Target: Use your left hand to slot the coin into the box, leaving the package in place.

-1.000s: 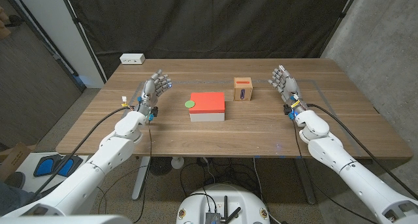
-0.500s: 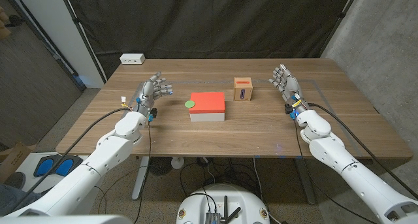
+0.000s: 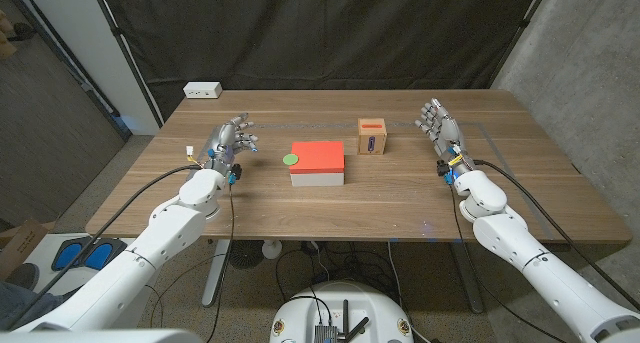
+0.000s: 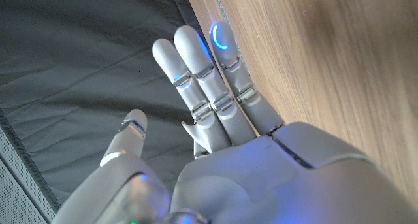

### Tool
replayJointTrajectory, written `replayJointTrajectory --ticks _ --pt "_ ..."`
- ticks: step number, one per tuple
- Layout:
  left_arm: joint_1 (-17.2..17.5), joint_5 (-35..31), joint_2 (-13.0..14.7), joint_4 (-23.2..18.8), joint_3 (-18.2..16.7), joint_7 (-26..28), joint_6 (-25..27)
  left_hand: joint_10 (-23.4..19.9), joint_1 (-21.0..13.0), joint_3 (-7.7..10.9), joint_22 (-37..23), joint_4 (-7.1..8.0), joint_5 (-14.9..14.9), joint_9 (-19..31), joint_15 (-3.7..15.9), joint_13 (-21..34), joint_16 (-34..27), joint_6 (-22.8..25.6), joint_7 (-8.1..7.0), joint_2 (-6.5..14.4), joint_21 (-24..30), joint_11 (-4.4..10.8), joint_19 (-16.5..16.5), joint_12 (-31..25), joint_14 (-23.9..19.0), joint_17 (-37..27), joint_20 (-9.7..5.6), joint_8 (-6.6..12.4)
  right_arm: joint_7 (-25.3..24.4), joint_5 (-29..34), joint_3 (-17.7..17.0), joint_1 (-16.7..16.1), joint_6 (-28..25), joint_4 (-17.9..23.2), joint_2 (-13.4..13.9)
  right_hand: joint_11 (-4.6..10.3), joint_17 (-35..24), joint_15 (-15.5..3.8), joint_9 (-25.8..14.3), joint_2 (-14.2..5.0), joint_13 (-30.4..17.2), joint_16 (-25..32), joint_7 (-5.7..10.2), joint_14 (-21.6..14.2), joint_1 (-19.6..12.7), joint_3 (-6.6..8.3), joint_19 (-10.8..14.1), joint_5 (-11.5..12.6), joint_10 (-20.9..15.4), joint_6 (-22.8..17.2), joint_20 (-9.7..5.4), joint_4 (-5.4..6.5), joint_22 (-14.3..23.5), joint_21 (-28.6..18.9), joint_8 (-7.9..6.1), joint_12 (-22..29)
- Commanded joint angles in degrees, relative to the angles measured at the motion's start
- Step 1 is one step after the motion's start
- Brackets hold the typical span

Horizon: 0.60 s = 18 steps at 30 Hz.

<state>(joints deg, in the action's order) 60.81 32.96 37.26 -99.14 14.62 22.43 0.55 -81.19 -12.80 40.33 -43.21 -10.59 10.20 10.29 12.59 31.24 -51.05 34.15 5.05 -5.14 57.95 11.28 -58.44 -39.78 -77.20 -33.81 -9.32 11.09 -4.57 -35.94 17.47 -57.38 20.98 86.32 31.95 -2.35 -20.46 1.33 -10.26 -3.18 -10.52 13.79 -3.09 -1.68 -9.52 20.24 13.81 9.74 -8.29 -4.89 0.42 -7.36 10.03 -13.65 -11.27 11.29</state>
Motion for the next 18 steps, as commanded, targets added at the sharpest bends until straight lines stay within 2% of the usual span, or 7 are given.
replayJointTrajectory --ticks 1,4,7,12,17,18 --pt "1.85 2.40 -0.17 -2.84 -1.45 2.80 3.52 -0.30 -4.31 -0.01 -3.83 -0.31 0.40 0.28 -0.33 3.31 -3.06 1.68 0.19 -1.83 2.18 0.29 2.24 -6.01 -0.21 -1.30 -2.69 -0.22 -1.55 0.13 -1.12 -2.36 0.09 1.89 0.31 0.12 -0.12 -0.13 -0.32 -0.37 -0.27 0.11 0.35 -0.60 -0.29 -0.05 0.14 0.32 -0.45 -0.05 0.45 -0.36 0.07 0.35 -0.08 0.25" --pt "2.42 3.59 0.04 -3.49 -2.00 2.20 3.74 0.38 -7.92 -0.42 -4.89 -0.40 0.61 0.31 -0.45 3.98 -4.37 1.91 0.47 -2.49 2.84 0.26 3.58 -8.04 0.58 -1.52 -2.35 -0.45 -1.47 0.02 -1.04 -2.47 0.05 1.86 0.19 0.14 -0.11 0.13 -0.32 -0.40 -0.28 0.12 0.48 -0.66 -0.32 -0.06 0.09 0.31 -0.46 0.02 0.61 -0.39 0.07 0.44 -0.04 0.23" --pt "3.10 4.24 0.61 -4.73 -2.44 2.60 4.83 0.43 -9.12 -0.69 -5.11 -0.42 0.66 0.31 -0.48 3.61 -4.63 2.01 0.67 -2.80 3.05 -0.08 3.94 -8.33 0.90 -1.34 -2.12 -0.48 -1.54 0.13 -0.91 -2.71 0.04 1.99 0.14 0.20 -0.10 0.14 -0.32 -0.41 -0.28 0.13 0.58 -0.71 -0.33 -0.07 0.00 0.30 -0.59 0.05 0.76 -0.40 0.08 0.52 -0.02 0.26" --pt "4.17 5.60 2.08 -7.02 -3.20 2.76 7.31 0.68 -11.96 -1.17 -4.81 -0.51 0.86 0.33 -0.50 3.58 -5.45 2.74 0.50 -3.30 3.12 0.40 4.48 -9.29 1.39 -1.29 -1.85 -0.34 -2.01 0.20 -0.91 -3.45 -0.10 2.64 0.16 0.22 -0.08 0.21 -0.33 -0.44 -0.29 0.13 0.77 -0.79 -0.38 -0.08 -0.18 0.29 -0.66 -0.05 1.12 -0.45 0.09 0.68 -0.05 0.26" --pt "5.05 7.42 3.57 -9.45 -4.23 3.66 10.74 0.71 -15.00 -1.31 -4.31 -0.55 1.19 0.42 -0.46 3.15 -5.80 4.10 -0.27 -3.12 3.14 0.55 4.86 -9.90 1.94 -0.76 -1.66 -0.03 -2.57 0.31 -0.96 -4.23 -0.02 3.26 0.08 0.26 -0.06 0.21 -0.34 -0.46 -0.30 0.14 0.85 -0.84 -0.41 -0.08 -0.21 0.28 -0.77 -0.08 1.21 -0.48 0.09 0.77 -0.05 0.27" --pt "5.22 7.63 3.86 -9.94 -4.42 4.05 11.44 0.65 -16.27 -1.40 -4.19 -0.54 1.34 0.48 -0.48 3.32 -6.00 5.06 -1.13 -3.03 3.23 0.66 4.97 -10.43 2.01 -0.54 -1.68 0.22 -2.69 0.45 -0.95 -4.40 0.05 3.36 0.09 0.25 -0.06 0.23 -0.34 -0.47 -0.30 0.14 0.86 -0.85 -0.42 -0.09 -0.21 0.28 -0.78 -0.09 1.21 -0.48 0.09 0.78 -0.05 0.27"
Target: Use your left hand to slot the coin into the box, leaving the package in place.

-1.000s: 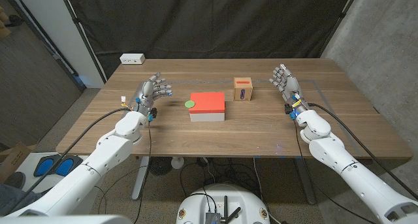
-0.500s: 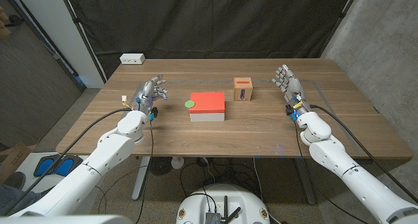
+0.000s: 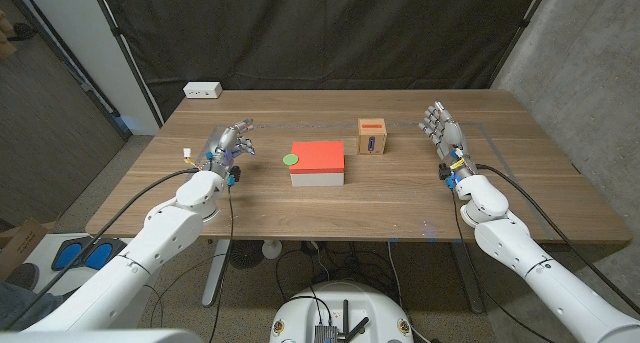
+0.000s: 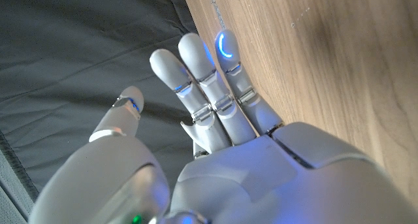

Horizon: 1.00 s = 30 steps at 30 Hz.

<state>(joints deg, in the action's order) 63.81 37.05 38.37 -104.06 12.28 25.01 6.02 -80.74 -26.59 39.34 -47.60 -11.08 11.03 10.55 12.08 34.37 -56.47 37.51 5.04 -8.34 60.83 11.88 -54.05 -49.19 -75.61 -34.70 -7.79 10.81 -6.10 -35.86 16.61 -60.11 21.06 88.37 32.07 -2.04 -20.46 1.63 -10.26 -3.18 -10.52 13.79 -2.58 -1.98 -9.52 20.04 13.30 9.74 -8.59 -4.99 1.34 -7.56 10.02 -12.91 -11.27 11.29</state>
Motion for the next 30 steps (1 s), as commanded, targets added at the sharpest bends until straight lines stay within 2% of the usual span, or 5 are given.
replayJointTrajectory --ticks 1,13,17,21,30 --pt "2.37 3.86 2.99 -5.36 -2.30 1.60 6.49 0.11 -3.05 -0.49 0.41 -0.02 0.57 0.25 0.03 0.33 -0.61 2.01 -1.41 0.19 0.35 0.09 0.52 -1.34 0.52 0.55 -3.30 0.54 -1.22 0.57 -0.05 -1.83 0.14 1.34 -0.01 -0.04 -0.05 -0.12 -0.34 -0.47 -0.31 0.14 0.36 -0.55 -0.43 0.12 0.29 0.28 -0.50 0.00 0.33 -0.29 0.10 0.07 -0.05 0.28" --pt "3.28 9.72 5.83 -7.95 -5.11 1.13 12.46 -0.38 -13.76 -2.67 1.30 0.29 2.13 1.00 0.12 4.43 -4.85 6.56 -3.38 1.56 2.78 0.16 -0.85 -9.54 -1.46 1.27 -4.14 0.62 -2.56 1.07 0.01 -3.39 -0.17 2.86 -0.07 -0.05 0.00 0.05 -0.35 -0.50 -0.33 0.13 0.60 -0.66 -0.49 0.08 0.21 0.25 -0.70 -0.17 0.41 -0.36 0.12 0.28 -0.09 0.28" --pt "3.05 12.91 6.98 -8.99 -6.30 2.11 16.58 -0.30 -18.42 -4.86 0.91 0.75 2.90 1.45 0.23 7.46 -12.51 8.72 -4.18 2.12 5.48 0.08 -2.10 -15.28 -3.61 -4.40 -4.38 0.52 -2.72 1.32 0.06 -3.50 -0.60 3.28 0.20 -0.10 0.01 -0.01 -0.35 -0.49 -0.34 0.11 0.65 -0.65 -0.51 0.06 0.22 0.25 -0.83 -0.16 0.44 -0.39 0.12 0.32 -0.07 0.31" --pt "2.45 15.65 8.17 -9.36 -6.84 1.89 19.74 -0.60 -19.78 -5.55 -1.47 1.15 3.38 1.73 0.18 7.73 -17.79 10.34 -4.63 2.85 9.23 0.00 -4.19 -17.96 -4.09 -9.80 -4.32 0.60 -2.95 1.42 -0.05 -3.70 -0.83 3.64 0.39 -0.11 0.02 0.05 -0.36 -0.49 -0.34 0.11 0.66 -0.67 -0.53 0.05 0.24 0.25 -0.94 -0.18 0.42 -0.41 0.13 0.36 -0.07 0.33" --pt "-0.51 22.58 11.43 -10.14 -7.33 2.27 28.68 -0.61 -20.07 -6.43 -1.97 1.28 3.38 2.05 0.11 7.44 -20.07 9.62 -4.62 2.91 11.07 -0.06 -4.52 -20.49 -3.60 -11.88 -4.35 0.30 -2.49 1.05 -0.70 -4.26 -1.37 3.97 1.52 -0.06 0.05 0.03 -0.36 -0.48 -0.35 0.08 0.77 -0.67 -0.56 0.02 0.07 0.24 -1.01 -0.25 0.57 -0.44 0.13 0.51 -0.07 0.31"
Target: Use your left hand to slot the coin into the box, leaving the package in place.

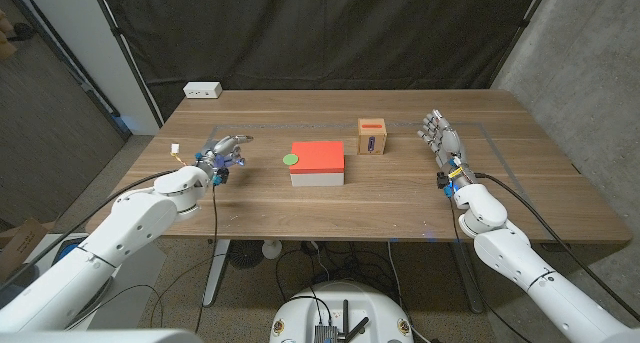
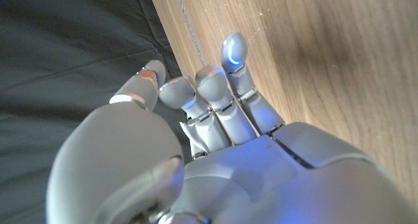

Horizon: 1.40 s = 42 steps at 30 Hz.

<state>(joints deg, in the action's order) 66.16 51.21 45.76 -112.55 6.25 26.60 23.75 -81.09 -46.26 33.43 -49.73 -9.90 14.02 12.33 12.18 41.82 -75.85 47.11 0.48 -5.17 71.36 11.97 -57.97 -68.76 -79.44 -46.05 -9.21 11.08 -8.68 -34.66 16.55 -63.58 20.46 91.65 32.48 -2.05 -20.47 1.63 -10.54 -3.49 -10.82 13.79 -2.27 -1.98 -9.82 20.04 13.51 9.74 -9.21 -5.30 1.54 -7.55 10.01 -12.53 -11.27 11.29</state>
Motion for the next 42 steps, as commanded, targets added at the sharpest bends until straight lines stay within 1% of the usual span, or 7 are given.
replayJointTrajectory --ticks 1,10,13,21,30,39,42 --pt "-2.93 8.60 4.13 -1.64 -1.24 0.80 11.02 -0.04 -0.33 -0.70 0.32 0.11 0.34 0.40 0.01 -0.30 -0.88 -0.10 -0.09 -0.39 0.59 -0.16 -0.66 -0.89 0.20 -0.64 -2.91 0.08 0.09 -0.14 -0.64 -0.79 -0.78 0.70 1.11 -0.02 0.06 0.05 -0.08 -0.18 -0.06 0.09 0.49 -0.69 -0.26 0.01 -0.16 0.24 -0.44 0.02 0.37 -0.45 0.14 0.15 -0.09 0.32" --pt "-5.64 13.81 7.34 -2.47 -1.05 0.27 17.05 0.02 0.75 -2.25 2.93 0.53 -0.13 1.81 0.01 -1.33 -1.35 -0.85 -0.07 -0.64 0.60 -0.14 -1.16 -2.83 0.53 -0.30 -2.89 0.67 0.56 -0.80 -1.73 -1.56 -1.44 1.43 2.58 -0.01 0.08 0.07 -0.09 -0.19 -0.07 0.08 0.54 -0.72 -0.27 -0.03 -0.17 0.24 -0.53 -0.14 0.49 -0.47 0.15 0.24 -0.12 0.31" --pt "-6.23 15.36 7.23 -3.16 -0.94 3.09 18.72 -0.06 1.03 -2.53 4.20 0.59 -0.21 2.10 0.00 -1.69 -1.03 -0.98 0.04 -0.61 0.14 -0.15 -1.24 -3.08 0.88 0.16 -2.87 0.82 0.85 -1.09 -1.96 -1.60 -1.83 1.55 3.00 -0.03 0.09 0.08 -0.09 -0.19 -0.07 0.06 0.55 -0.69 -0.28 -0.04 -0.18 0.24 -0.58 -0.15 0.50 -0.48 0.15 0.27 -0.11 0.31" --pt "-6.86 22.77 7.59 -3.31 -2.18 7.27 22.81 -0.30 0.57 -3.09 8.76 0.26 -0.36 3.15 0.10 -3.16 -0.21 -0.01 -0.08 -0.31 -0.45 -0.34 -4.36 -3.95 0.57 2.35 -2.87 1.69 1.74 -1.47 -2.44 -1.67 -2.38 1.57 4.06 -0.02 0.10 0.04 -0.09 -0.21 -0.08 0.05 0.55 -0.72 -0.30 -0.06 -0.19 0.24 -0.59 -0.18 0.44 -0.49 0.16 0.33 -0.10 0.28" --pt "-8.05 29.97 9.70 -1.50 -2.46 5.81 24.72 -0.01 0.33 -3.71 14.33 0.32 -0.65 4.20 0.09 -4.33 -0.73 0.21 0.36 -0.48 -1.79 -0.28 -6.63 -5.39 -0.65 3.61 -2.97 2.01 2.50 -1.68 -2.54 -1.42 -2.80 1.20 4.62 0.01 0.12 0.08 -0.09 -0.24 -0.09 0.07 0.54 -0.81 -0.33 -0.08 -0.21 0.24 -0.71 -0.23 0.42 -0.51 0.16 0.40 -0.10 0.29" --pt "-10.34 35.88 12.07 -1.55 -0.42 9.43 26.76 0.60 0.79 -3.91 19.19 0.57 -0.89 5.13 0.16 -5.92 -0.12 -0.62 1.81 0.39 -2.82 -0.36 -8.31 -5.78 0.01 5.18 -2.98 1.82 2.87 -1.71 -2.60 -1.47 -3.11 1.07 5.12 0.02 0.13 0.04 -0.10 -0.26 -0.09 0.03 0.58 -0.76 -0.35 -0.10 -0.18 0.24 -0.72 -0.21 0.39 -0.52 0.16 0.45 -0.07 0.25" --pt "-12.87 39.66 12.59 0.26 1.12 9.48 28.87 0.15 0.82 -4.07 20.60 0.52 -1.00 5.26 0.16 -6.20 -0.29 -0.10 2.25 0.50 -3.00 -0.40 -8.91 -6.28 -0.52 5.66 -3.01 1.93 2.72 -2.12 -2.89 -1.82 -3.52 1.41 5.36 0.01 0.14 0.08 -0.10 -0.26 -0.10 0.03 0.58 -0.78 -0.36 -0.11 -0.18 0.24 -0.77 -0.26 0.42 -0.53 0.17 0.48 -0.07 0.25"
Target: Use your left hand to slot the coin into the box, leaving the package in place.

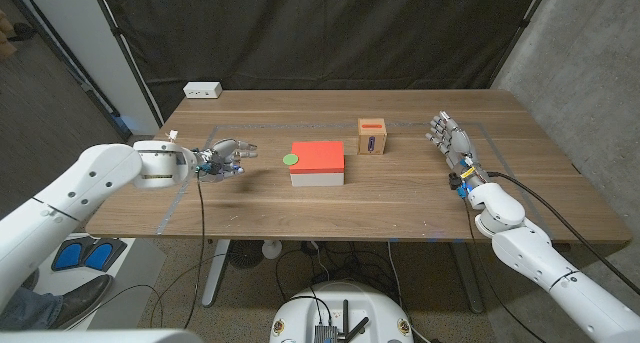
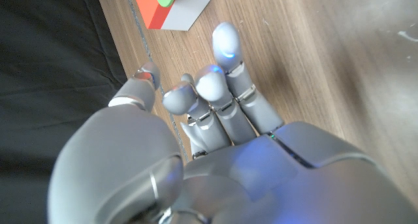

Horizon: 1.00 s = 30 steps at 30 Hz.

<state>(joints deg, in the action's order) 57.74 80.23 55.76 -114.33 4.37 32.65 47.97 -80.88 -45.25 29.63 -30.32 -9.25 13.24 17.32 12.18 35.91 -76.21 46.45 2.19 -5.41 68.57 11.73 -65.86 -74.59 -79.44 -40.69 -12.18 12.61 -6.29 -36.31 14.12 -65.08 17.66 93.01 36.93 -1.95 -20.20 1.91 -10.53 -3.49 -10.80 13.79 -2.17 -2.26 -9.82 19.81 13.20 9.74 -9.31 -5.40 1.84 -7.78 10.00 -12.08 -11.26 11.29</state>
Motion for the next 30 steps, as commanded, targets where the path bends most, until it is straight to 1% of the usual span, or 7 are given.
replayJointTrajectory --ticks 1,3,5,14,17,22,30 --pt "-4.97 11.04 2.88 2.78 3.46 1.36 4.82 0.20 -0.20 -0.28 1.33 -0.15 -0.24 0.28 0.15 -0.79 0.16 0.70 0.62 0.76 -0.07 -0.17 -1.29 -0.16 -0.44 0.52 -0.06 0.41 0.49 -0.42 -0.48 -0.37 -0.65 -0.01 1.02 -0.12 -0.13 -0.21 -0.11 -0.26 -0.12 0.03 0.47 -0.49 -0.36 0.12 0.12 0.24 -0.69 -0.14 0.11 -0.31 0.17 0.04 -0.07 0.26" --pt "-5.77 11.51 3.12 2.93 4.49 1.16 4.72 -0.07 -0.22 -0.20 1.94 -0.12 -0.26 0.30 0.15 -0.52 -0.19 -0.08 1.26 1.00 -0.05 -0.13 -1.46 -0.91 -0.68 0.46 -0.10 -0.04 0.47 -0.51 -0.61 -0.56 -0.63 0.02 1.10 -0.13 -0.13 -0.25 -0.11 -0.27 -0.12 0.01 0.44 -0.45 -0.37 0.11 0.14 0.24 -0.67 -0.16 0.15 -0.31 0.17 0.04 -0.07 0.24" --pt "-6.22 11.73 3.56 3.21 5.13 0.30 4.42 0.13 -0.10 -0.15 2.15 -0.07 -0.29 0.43 0.14 -0.76 -0.49 -0.21 1.34 1.10 0.00 -0.12 -1.45 -0.90 -0.76 0.19 -0.09 -0.08 0.40 -0.62 -0.71 -0.69 -0.71 0.11 1.14 -0.21 -0.12 -0.24 -0.11 -0.27 -0.12 0.02 0.36 -0.48 -0.38 0.11 0.24 0.24 -0.66 -0.13 -0.03 -0.32 0.17 0.02 -0.05 0.23" --pt "-8.77 12.67 4.16 4.17 8.69 0.70 4.04 0.40 0.69 0.23 2.32 -0.02 -0.45 0.71 0.16 -1.46 -0.38 -0.77 1.61 1.46 0.87 -0.09 -1.33 -1.40 -0.21 0.67 -0.08 -0.46 0.48 -1.16 -1.35 -1.39 -0.64 0.08 1.47 -0.13 -0.11 -0.09 -0.12 -0.31 -0.13 0.00 0.39 -0.49 -0.41 0.09 0.32 0.25 -0.71 -0.16 -0.26 -0.33 0.17 0.05 -0.05 0.22" --pt "-9.50 12.48 3.62 4.38 10.03 1.15 3.62 0.49 0.82 0.30 2.30 -0.04 -0.48 0.74 0.16 -1.70 -0.47 -0.73 1.66 1.45 1.06 -0.09 -1.29 -1.38 -0.23 0.64 -0.07 -0.47 0.79 -1.25 -1.44 -1.45 -0.43 -0.23 1.54 -0.15 -0.11 -0.20 -0.12 -0.31 -0.13 0.00 0.40 -0.50 -0.41 0.08 0.33 0.25 -0.79 -0.15 -0.22 -0.33 0.17 0.06 -0.04 0.24" --pt "-9.07 12.09 2.86 3.87 10.79 1.21 1.45 0.49 1.03 0.47 2.52 -0.10 -0.54 0.86 0.16 -1.86 -0.48 -0.81 1.57 1.43 1.27 -0.07 -1.07 -1.65 -0.11 0.80 -0.08 -0.49 1.03 -1.58 -1.49 -1.47 -0.37 -0.53 1.40 -0.30 -0.10 -0.22 -0.12 -0.33 -0.14 -0.01 0.37 -0.48 -0.42 0.07 0.32 0.25 -0.84 -0.17 -0.34 -0.33 0.17 0.10 -0.04 0.24" --pt "-11.64 11.19 0.90 4.95 14.12 1.72 1.95 0.68 1.39 0.96 2.88 -0.18 -0.64 0.96 0.16 -2.50 -0.57 -0.47 1.59 1.44 1.98 -0.06 -0.68 -1.93 0.08 1.10 -0.07 -0.48 1.40 -2.01 -1.82 -1.74 -0.25 -0.98 1.59 -0.38 -0.10 -0.27 -0.12 -0.36 -0.15 -0.01 0.37 -0.53 -0.45 0.05 0.36 0.25 -0.91 -0.18 -0.50 -0.34 0.17 0.13 -0.02 0.24"
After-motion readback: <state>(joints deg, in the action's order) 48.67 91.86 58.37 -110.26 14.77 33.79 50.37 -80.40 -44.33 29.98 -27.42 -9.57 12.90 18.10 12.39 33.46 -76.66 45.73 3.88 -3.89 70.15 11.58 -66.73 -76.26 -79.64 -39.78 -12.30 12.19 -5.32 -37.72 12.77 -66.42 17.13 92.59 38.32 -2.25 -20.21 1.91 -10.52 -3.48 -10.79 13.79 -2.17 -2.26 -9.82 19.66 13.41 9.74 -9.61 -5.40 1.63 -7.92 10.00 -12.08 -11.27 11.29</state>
